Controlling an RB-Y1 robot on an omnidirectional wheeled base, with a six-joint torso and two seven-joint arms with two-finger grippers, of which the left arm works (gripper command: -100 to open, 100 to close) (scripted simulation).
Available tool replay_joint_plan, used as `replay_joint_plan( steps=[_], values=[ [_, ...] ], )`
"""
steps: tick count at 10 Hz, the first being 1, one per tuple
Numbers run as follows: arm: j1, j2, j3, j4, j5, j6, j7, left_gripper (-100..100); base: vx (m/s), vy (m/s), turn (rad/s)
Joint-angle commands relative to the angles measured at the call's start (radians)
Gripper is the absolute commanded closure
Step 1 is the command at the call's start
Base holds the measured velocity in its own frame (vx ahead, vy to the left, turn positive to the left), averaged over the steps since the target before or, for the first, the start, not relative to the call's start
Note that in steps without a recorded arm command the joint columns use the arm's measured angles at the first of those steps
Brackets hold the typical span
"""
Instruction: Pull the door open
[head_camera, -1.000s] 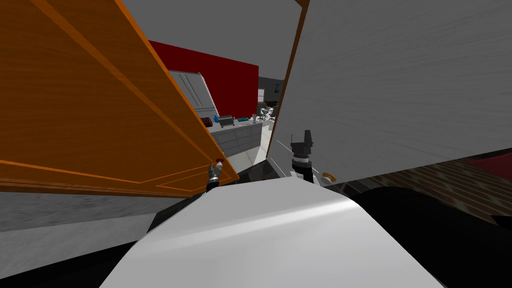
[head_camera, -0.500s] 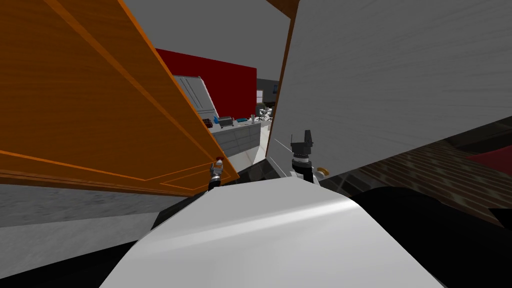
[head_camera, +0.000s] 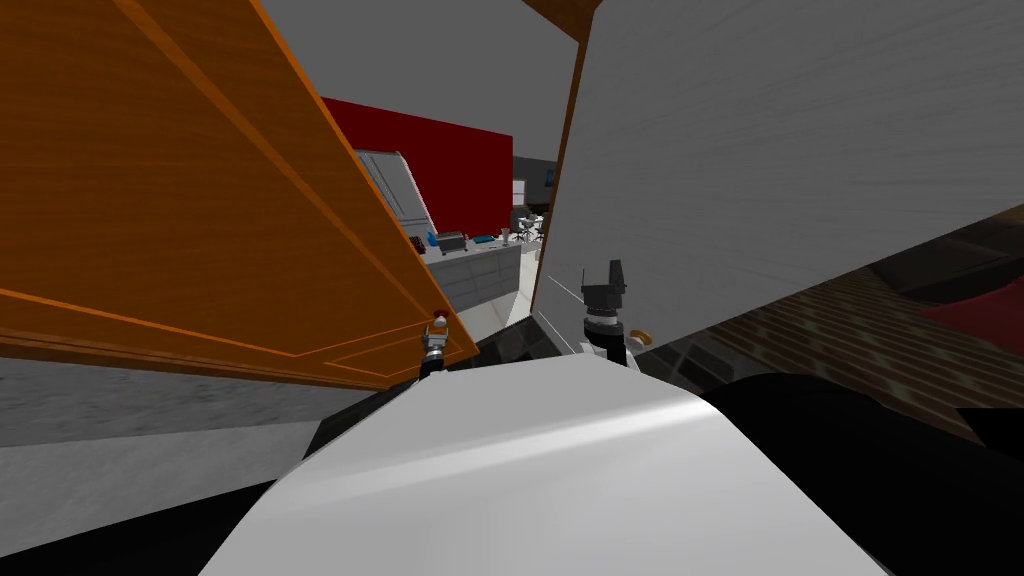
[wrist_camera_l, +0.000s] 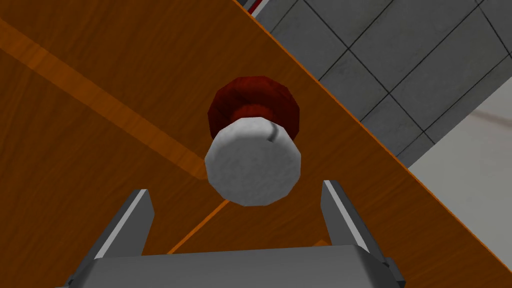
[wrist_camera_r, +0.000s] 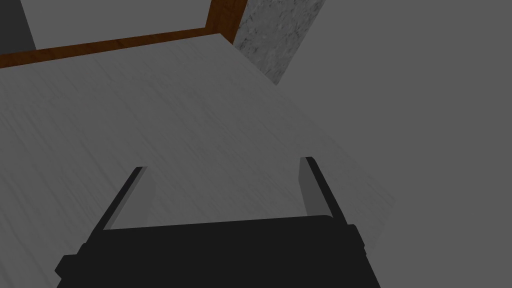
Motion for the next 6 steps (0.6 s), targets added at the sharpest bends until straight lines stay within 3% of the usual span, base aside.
replay_joint_plan(
  steps=[1,5,6],
  values=[
    [-0.006,-0.004,-0.010,0.000,0.016,0.003,0.050,-100,-0.050,0.004,-0.012],
    [-0.016,-0.016,-0.038,-0.012,0.060,0.018,0.154,-100,-0.073,0.009,-0.013],
    [-0.016,-0.016,-0.038,-0.012,0.060,0.018,0.171,-100,-0.052,0.010,-0.008]
  ],
)
